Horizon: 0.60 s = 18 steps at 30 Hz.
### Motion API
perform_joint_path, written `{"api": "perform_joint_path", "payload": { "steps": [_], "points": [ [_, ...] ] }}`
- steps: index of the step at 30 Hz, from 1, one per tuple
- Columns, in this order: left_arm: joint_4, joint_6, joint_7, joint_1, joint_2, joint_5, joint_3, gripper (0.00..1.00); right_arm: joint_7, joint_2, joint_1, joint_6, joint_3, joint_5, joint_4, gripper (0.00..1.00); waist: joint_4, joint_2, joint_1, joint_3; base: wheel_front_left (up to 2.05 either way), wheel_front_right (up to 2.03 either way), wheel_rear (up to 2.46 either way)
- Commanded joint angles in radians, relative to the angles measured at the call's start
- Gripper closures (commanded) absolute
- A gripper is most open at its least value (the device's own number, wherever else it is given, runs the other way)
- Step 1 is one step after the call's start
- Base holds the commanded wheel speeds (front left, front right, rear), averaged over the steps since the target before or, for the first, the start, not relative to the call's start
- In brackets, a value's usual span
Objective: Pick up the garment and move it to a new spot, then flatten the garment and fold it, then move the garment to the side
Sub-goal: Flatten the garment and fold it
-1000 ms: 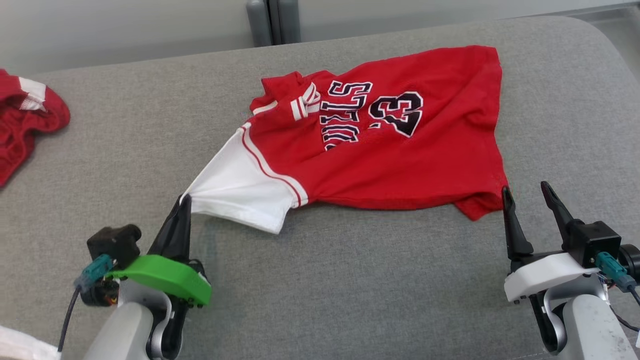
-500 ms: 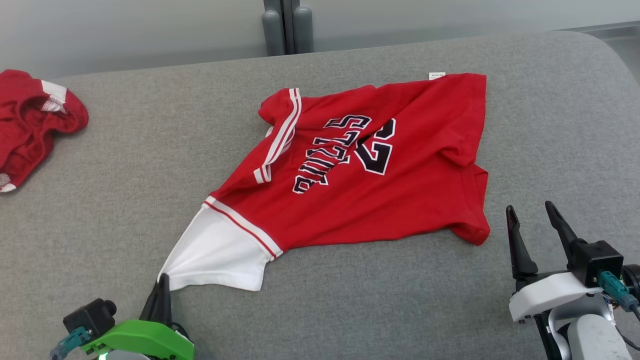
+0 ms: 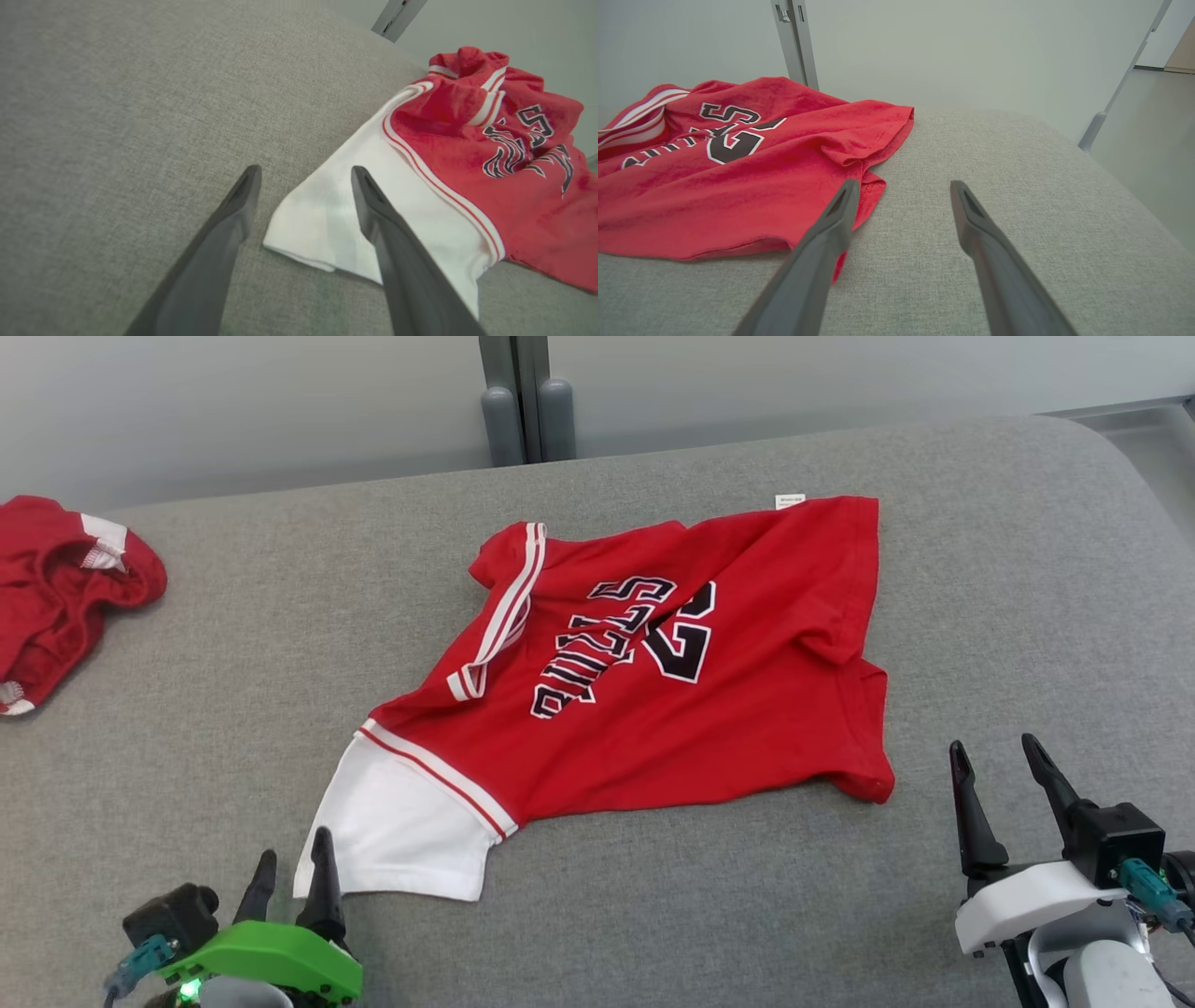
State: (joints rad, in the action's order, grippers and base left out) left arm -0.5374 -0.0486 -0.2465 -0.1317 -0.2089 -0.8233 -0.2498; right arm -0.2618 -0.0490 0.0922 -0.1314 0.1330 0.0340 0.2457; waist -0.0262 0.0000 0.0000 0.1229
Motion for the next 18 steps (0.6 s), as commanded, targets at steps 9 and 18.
{"api": "perform_joint_path", "payload": {
  "steps": [9, 18],
  "points": [
    [0.12, -0.021, -0.018, -0.046, 0.046, 0.139, 0.004, 0.0, -0.004, -0.003, 0.018, 0.001, -0.072, -0.053, 0.094, 0.0, 0.016, 0.0, 0.0, -0.017, 0.0, 0.0, 0.0],
    [0.193, -0.034, -0.018, -0.014, 0.099, 0.213, -0.007, 0.0, -0.003, -0.033, 0.121, 0.001, -0.145, -0.179, 0.278, 0.0, 0.04, 0.0, 0.0, 0.004, 0.0, 0.0, 0.0]
  ]
}}
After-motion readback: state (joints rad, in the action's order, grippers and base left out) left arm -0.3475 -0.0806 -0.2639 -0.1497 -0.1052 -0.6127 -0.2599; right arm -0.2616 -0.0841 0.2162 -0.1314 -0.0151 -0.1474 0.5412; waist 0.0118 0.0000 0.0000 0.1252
